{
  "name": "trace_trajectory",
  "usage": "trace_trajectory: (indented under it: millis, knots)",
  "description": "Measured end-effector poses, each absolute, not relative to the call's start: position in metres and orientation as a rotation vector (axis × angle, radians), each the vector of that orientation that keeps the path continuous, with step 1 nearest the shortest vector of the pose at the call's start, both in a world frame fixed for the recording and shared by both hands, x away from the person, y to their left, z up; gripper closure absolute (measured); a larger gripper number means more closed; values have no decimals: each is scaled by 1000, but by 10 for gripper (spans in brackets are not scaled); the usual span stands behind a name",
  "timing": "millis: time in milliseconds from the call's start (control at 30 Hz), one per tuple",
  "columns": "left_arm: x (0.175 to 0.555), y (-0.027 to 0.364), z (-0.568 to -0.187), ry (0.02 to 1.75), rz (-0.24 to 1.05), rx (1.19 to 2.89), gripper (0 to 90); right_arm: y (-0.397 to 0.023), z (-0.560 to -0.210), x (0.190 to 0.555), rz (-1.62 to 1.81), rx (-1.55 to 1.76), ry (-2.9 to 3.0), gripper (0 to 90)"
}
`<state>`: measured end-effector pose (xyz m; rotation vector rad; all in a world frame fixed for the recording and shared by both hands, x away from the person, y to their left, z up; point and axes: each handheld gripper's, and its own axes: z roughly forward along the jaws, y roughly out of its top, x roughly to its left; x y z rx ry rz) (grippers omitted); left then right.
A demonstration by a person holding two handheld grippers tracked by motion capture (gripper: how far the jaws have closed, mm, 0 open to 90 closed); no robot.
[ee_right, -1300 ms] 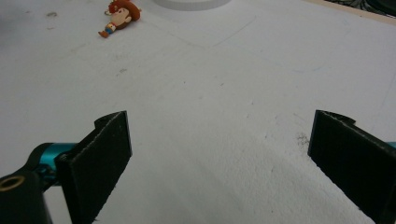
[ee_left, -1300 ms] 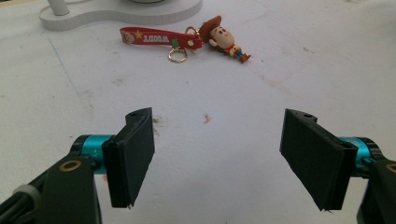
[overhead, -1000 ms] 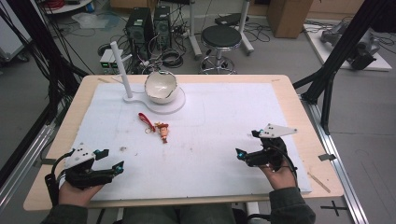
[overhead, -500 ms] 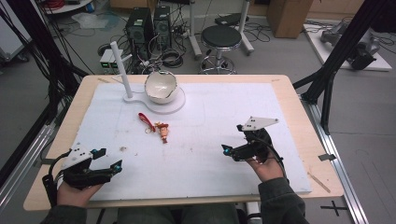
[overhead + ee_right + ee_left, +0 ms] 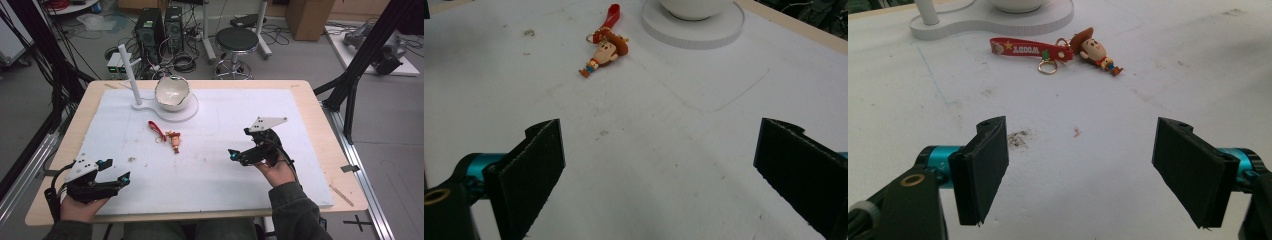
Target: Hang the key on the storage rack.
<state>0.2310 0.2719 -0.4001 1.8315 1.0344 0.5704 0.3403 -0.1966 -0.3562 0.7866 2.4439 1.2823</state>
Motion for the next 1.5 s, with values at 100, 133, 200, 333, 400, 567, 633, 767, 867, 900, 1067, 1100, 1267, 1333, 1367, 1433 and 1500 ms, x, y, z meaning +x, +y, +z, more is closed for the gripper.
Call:
trace_trajectory:
  millis: [100, 133, 200, 333, 400, 567, 633, 767, 867, 900, 1067, 1100, 1267, 1333, 1367, 1433, 1500]
  knots:
    - [231, 272, -400, 1033, 571, 1833, 231, -189, -353, 343, 1298, 778, 2463, 52]
    - [231, 272, -400, 1033, 571, 1833, 231, -186, -353, 345, 1301, 776, 2476, 52]
    - [231, 272, -400, 1033, 571, 1834, 231, -181, -353, 347, 1295, 759, 2490, 52]
    - [231, 273, -400, 1036, 570, 1834, 231, -174, -352, 350, 1295, 757, 2512, 52]
    - [231, 273, -400, 1039, 576, 1833, 230, -170, -351, 352, 1307, 759, 2516, 52]
    - [232, 273, -400, 1041, 574, 1831, 228, -162, -349, 357, 1314, 758, 2519, 52]
    - [232, 273, -400, 1041, 573, 1831, 228, -159, -348, 358, 1310, 752, 2521, 52]
    - [232, 274, -400, 1040, 571, 1830, 228, -153, -346, 361, 1306, 745, 2527, 52]
    - [232, 274, -400, 1034, 568, 1827, 228, -148, -345, 362, 1296, 744, 2533, 52]
    - [232, 273, -400, 1036, 567, 1826, 227, -145, -344, 364, 1298, 736, 2535, 52]
    - [232, 274, -400, 1037, 565, 1823, 228, -136, -341, 367, 1294, 716, 2551, 52]
    - [232, 274, -400, 1038, 565, 1821, 228, -134, -341, 367, 1293, 720, 2556, 52]
    - [232, 274, -400, 1033, 566, 1825, 228, -125, -341, 371, 1302, 719, 2572, 52]
    - [231, 274, -400, 1033, 567, 1825, 228, -122, -341, 373, 1305, 716, 2576, 52]
    - [231, 274, -400, 1033, 567, 1825, 228, -120, -341, 374, 1296, 718, 2580, 52]
    - [232, 274, -400, 1033, 567, 1826, 228, -116, -340, 376, 1296, 715, 2588, 52]
    - [232, 274, -400, 1032, 567, 1826, 227, -112, -339, 377, 1288, 708, 2586, 52]
